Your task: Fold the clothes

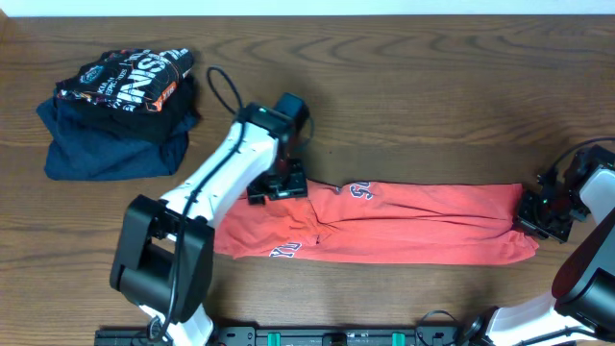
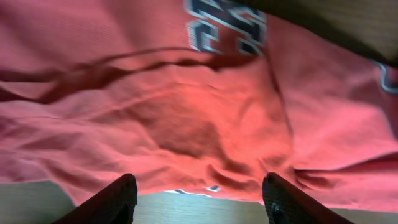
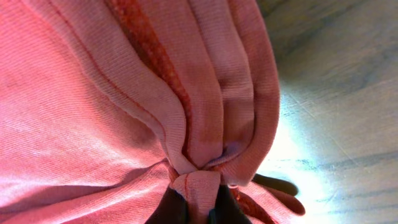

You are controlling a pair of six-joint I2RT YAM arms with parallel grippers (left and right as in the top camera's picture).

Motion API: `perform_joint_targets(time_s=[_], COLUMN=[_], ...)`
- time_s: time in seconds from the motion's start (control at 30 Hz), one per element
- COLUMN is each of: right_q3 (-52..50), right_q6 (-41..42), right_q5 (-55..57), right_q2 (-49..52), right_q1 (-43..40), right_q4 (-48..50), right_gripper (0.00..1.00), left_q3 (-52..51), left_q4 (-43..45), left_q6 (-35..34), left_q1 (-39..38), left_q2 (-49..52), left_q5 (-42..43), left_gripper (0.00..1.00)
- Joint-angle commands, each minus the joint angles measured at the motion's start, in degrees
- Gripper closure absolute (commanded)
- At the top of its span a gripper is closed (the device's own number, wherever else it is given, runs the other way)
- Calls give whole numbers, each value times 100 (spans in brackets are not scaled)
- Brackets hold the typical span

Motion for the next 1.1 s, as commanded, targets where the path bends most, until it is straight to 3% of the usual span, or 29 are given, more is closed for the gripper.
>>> perform_joint_targets(time_s=[0.0,0.4,0.63,0.83,1.07], right_q3=[-35,2061,3101,3263,3171], right_q6=[2,780,702,514,743], right_q5=[-81,911,1239,1119,990], right_q2=[304,304,304,299,299], right_q1=[-7,-470,-413,323,1836], right_q4=[103,-1239,-2153,-2706,-3056], right_gripper=[99,99,99,99,99], left_q3=[111,111,111,111,111], left_q4=[-52,-46,-52,-81,-48], left_q6=[177,411,413,413,520], left_q1=[181,715,911,1032,1036], left_q2=[-96,-621,-662,-662,-662], left_q5=[-94,-201,-201,-199,-341], left_gripper=[34,34,34,34,34])
